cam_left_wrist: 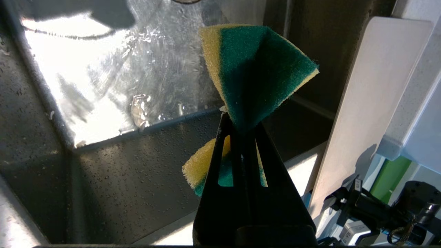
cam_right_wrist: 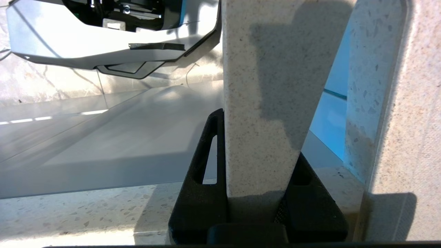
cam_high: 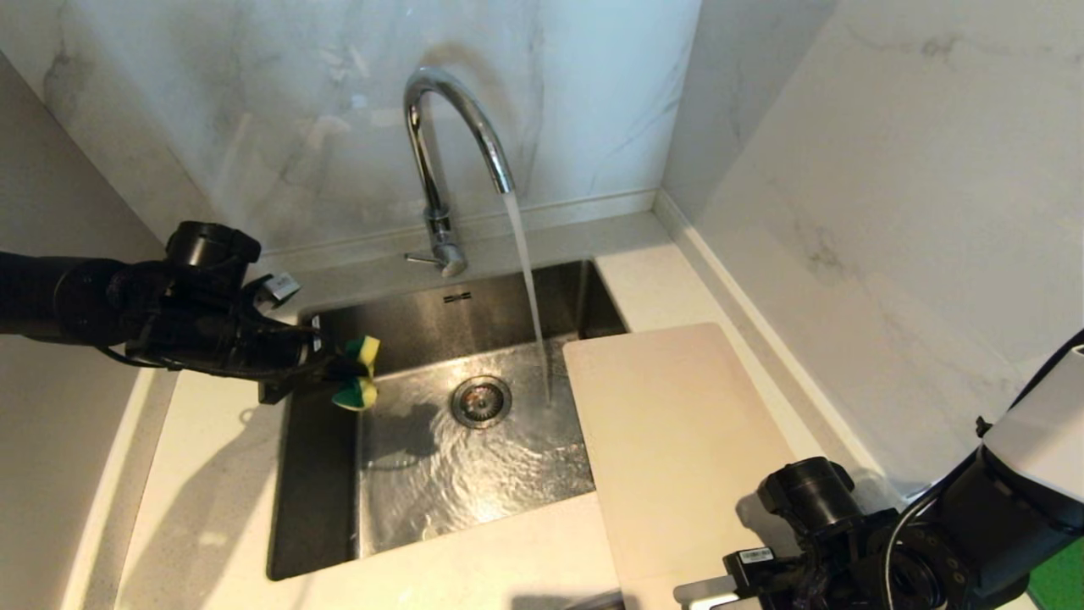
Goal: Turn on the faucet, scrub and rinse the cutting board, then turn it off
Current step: Put down the cutting board
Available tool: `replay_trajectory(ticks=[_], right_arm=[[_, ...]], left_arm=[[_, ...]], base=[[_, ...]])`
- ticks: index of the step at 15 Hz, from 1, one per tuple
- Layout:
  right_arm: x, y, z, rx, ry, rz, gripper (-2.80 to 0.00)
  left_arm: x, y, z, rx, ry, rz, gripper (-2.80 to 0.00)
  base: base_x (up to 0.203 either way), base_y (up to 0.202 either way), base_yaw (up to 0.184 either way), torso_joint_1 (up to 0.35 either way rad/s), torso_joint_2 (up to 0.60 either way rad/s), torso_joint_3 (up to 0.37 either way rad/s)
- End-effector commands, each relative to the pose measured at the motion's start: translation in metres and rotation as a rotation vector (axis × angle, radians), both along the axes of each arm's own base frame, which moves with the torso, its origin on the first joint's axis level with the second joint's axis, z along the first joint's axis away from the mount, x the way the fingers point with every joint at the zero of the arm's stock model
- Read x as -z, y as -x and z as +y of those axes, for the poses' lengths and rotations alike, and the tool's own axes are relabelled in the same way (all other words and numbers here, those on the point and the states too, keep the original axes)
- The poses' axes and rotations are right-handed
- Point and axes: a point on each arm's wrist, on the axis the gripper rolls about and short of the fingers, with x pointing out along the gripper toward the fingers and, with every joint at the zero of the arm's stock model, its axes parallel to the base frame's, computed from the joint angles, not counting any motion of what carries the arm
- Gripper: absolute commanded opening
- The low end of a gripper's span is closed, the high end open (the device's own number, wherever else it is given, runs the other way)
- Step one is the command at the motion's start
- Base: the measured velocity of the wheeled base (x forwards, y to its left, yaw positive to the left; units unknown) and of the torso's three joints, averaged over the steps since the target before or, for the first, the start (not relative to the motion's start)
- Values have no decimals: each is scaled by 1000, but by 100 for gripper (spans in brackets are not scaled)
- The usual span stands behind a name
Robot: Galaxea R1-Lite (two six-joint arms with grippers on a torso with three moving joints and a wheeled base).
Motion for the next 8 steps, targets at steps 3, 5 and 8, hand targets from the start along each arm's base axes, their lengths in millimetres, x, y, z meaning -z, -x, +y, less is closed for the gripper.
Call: replay_trajectory(ticks=[3,5,8], right_arm=[[0,0,0,-6,14,-8,0],[1,1,0,-6,18,-6,0],[0,2,-1,-6,15,-8,0]], left_arm=[[-1,0,0,-1,4,-1,-280],[-3,1,0,-1,5,-5,-280],[-6,2,0,-4,7,-13,-280]], base=[[0,0,0,0,0,0],[0,0,0,0,0,0],[0,0,0,0,0,0]])
